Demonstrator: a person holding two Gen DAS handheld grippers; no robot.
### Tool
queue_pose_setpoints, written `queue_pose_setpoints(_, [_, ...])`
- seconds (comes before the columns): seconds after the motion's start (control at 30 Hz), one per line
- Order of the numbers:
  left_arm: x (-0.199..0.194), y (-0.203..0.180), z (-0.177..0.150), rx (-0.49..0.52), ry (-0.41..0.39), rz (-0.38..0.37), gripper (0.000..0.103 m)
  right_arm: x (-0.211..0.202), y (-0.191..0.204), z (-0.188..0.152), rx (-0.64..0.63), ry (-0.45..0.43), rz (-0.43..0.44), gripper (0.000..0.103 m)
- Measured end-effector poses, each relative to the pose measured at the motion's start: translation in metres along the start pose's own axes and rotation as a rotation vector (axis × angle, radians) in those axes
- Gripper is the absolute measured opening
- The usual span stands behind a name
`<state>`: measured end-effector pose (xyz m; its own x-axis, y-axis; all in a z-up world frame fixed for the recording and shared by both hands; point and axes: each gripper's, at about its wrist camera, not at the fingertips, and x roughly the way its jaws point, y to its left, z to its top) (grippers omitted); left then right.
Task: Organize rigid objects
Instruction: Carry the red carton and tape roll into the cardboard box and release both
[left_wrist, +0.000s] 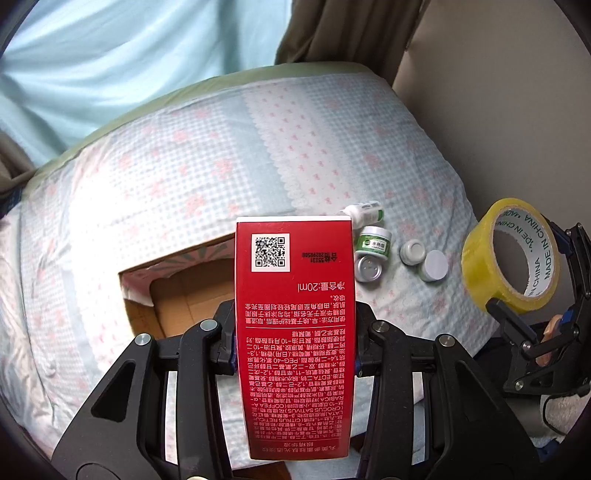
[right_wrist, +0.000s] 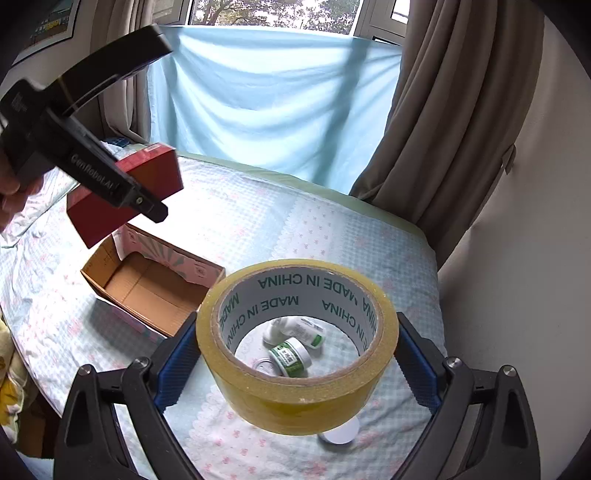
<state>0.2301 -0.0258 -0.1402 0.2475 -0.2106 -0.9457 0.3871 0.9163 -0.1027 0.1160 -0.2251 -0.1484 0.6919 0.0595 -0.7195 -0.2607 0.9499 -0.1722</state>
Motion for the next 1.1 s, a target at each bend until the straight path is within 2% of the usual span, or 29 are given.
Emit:
queue_pose_setpoints(0.2, [-0.006,0.085,-0.048,-0.102,-0.023,0.002,0.037,0.016,0.053,0.035,0.164,0.063,0.091,0.095])
queue_pose_setpoints(0.37, [0.012,0.141,-0.059,-0.131,0.012,0.004,0.037,0.046,0.094,0.059,0.236,0.126,0.12,0.095])
queue_pose_setpoints(0.5, [0.045,0.175,-0.06,-0.166,0.058,0.003,0.037,0.081,0.124,0.073,0.25,0.19,0.15,0.095])
queue_pose_setpoints(0.63, [0.08,0.192,-0.053,-0.154,0.091,0.03,0.037,0.127,0.151,0.079,0.201,0.244,0.177,0.095])
queue_pose_setpoints(0.77, [0.113,0.208,-0.045,-0.181,0.13,0.019,0.037,0.177,0.167,0.075,0.146,0.318,0.202,0.095])
queue_pose_setpoints(1.1, [0.213,0.227,-0.037,-0.158,0.272,0.032,0.037,0.276,0.187,0.035,0.099,0.492,0.257,0.095])
